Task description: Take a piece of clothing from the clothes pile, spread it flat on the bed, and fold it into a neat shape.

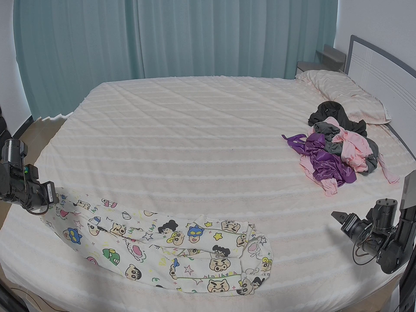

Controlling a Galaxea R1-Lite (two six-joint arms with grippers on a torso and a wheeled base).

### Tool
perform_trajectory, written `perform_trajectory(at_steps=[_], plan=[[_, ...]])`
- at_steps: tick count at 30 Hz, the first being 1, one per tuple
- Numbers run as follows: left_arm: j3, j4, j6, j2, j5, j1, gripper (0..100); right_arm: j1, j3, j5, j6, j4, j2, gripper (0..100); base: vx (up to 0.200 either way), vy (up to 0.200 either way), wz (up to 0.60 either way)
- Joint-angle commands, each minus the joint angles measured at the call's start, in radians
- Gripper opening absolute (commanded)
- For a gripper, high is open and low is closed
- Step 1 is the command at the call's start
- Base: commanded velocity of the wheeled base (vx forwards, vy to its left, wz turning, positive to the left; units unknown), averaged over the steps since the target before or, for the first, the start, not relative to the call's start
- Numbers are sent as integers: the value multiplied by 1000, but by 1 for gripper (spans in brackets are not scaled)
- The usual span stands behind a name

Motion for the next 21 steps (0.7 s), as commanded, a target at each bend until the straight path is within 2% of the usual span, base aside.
perform_trajectory(at_steps=[1, 3, 4, 6, 7, 8, 9, 12, 13, 14, 18, 20, 21], plan=[[26, 19, -32, -71, 91, -148, 0, 0, 18, 0, 0, -1, 0, 100, 0, 0, 0], [40, 19, -81, -91, 156, -239, 0, -1, 18, 0, 0, -1, -2, 100, 0, 0, 0], [41, 22, -89, -94, 165, -254, 0, 0, 18, 0, 0, -1, -2, 100, 0, 0, 0], [60, 22, -153, -107, 232, -389, 0, -1, 18, 0, 0, -1, 0, 100, 0, 0, 0], [61, 22, -159, -107, 240, -404, 0, -1, 18, 0, 0, -1, 0, 100, 0, 0, 0], [69, 22, -191, -106, 289, -495, 0, -1, 18, 0, 0, -1, 0, 100, 0, 0, 0], [69, 22, -191, -106, 289, -495, 0, -1, 18, 0, 0, -1, 0, 100, 0, 0, 0], [69, 19, -289, -92, 387, -691, 0, -1, 18, 0, 0, -3, -2, 100, 0, 0, 0], [67, 19, -299, -91, 393, -707, 0, 0, 18, 0, 0, -3, -2, 100, 0, 0, 0], [67, 13, -335, -75, 412, -785, 0, 0, 18, 0, 0, -3, -2, 100, 0, 0, 0], [52, 14, -408, -25, 424, -938, 0, 0, 18, 0, 0, -3, -2, 100, 0, 0, 0], [37, 14, -443, 12, 452, -998, 0, 0, 18, 0, 0, -3, 0, 100, 0, 0, 0], [37, 14, -443, 12, 452, -998, 0, 0, 18, 0, 0, -3, 0, 100, 0, 0, 0]])
